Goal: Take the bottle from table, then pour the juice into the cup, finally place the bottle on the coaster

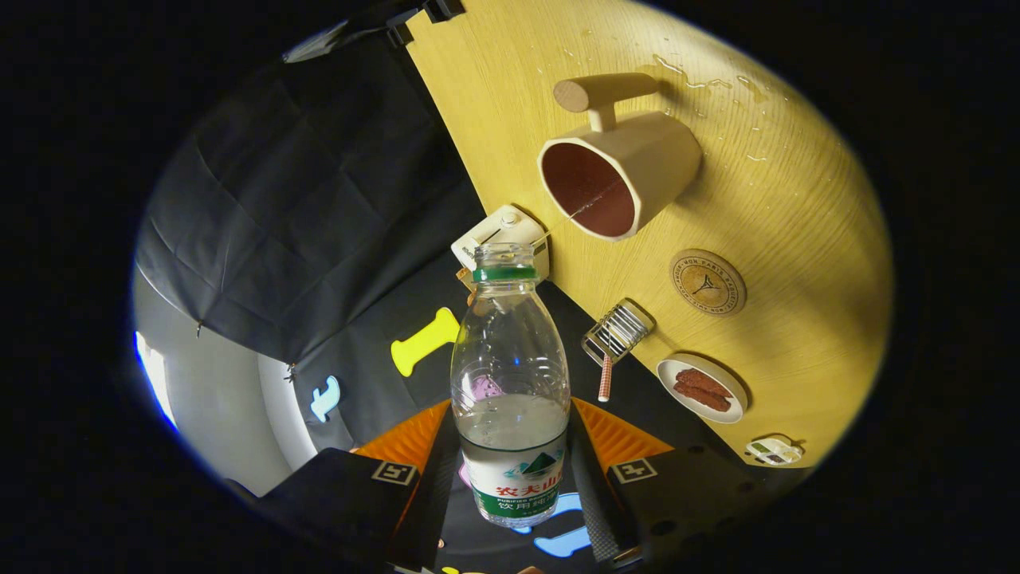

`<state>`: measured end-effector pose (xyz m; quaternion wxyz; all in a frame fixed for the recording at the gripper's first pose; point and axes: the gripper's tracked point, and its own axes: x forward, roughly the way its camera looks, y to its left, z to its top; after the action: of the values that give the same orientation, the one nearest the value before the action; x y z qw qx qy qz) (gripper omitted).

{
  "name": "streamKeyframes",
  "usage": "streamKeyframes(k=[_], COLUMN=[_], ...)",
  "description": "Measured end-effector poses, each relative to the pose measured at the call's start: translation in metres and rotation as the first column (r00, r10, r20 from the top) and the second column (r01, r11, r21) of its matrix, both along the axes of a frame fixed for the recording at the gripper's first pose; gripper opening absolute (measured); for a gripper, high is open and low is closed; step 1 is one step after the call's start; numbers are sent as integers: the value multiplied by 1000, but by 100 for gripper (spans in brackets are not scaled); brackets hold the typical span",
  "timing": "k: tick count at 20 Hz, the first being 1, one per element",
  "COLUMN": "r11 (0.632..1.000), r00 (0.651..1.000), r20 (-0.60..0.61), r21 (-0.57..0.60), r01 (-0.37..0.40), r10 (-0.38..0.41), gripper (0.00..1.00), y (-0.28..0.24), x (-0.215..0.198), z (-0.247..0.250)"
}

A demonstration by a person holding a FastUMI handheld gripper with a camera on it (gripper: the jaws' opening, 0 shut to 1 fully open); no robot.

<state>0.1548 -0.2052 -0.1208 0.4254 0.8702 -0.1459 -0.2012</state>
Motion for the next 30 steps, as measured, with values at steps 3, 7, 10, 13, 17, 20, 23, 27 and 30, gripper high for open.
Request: streamKeyframes(k=[3, 7, 10, 13, 17, 20, 23, 27, 30], r11=[999, 982, 935, 844, 649, 421, 147, -187, -332], r00=[1000, 994, 985, 968, 946, 894, 835, 779, 763], r20=[-18, -70, -126, -204, -311, -446, -531, -566, -546], r21=[-27, -163, -317, -484, -701, -819, -846, -763, -689], r01=[-25, -91, -156, -232, -296, -389, -513, -619, -644], r10=[24, 80, 122, 149, 95, -42, -142, -270, -347], gripper=[73, 73, 73, 72, 73, 73, 73, 74, 74], y=[5, 11, 15, 21, 19, 6, 13, 36, 41], x=[1, -2, -5, -6, -3, -2, 11, 29, 50], z=[-3, -3, -1, 6, 20, 20, 26, 25, 19])
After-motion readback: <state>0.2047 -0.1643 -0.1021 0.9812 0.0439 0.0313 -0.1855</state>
